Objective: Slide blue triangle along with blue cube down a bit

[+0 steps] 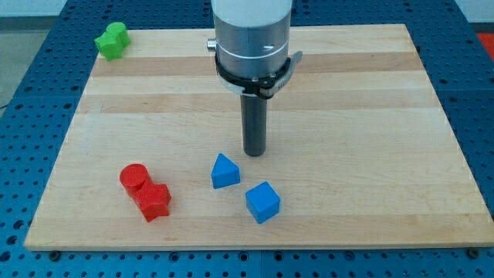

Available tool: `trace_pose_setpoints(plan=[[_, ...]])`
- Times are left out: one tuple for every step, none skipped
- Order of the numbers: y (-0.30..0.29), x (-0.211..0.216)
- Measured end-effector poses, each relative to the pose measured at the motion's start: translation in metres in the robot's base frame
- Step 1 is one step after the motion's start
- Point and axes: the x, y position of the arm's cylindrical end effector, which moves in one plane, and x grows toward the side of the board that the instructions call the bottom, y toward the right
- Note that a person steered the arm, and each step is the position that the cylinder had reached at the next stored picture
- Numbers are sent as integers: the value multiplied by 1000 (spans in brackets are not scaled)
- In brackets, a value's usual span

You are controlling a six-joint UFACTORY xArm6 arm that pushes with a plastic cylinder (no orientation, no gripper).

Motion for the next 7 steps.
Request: trace_pose_setpoints(plan=[[-6,22],[-8,52],[-7,51],[-9,20],[-34,11],[-59,24],[-72,57]])
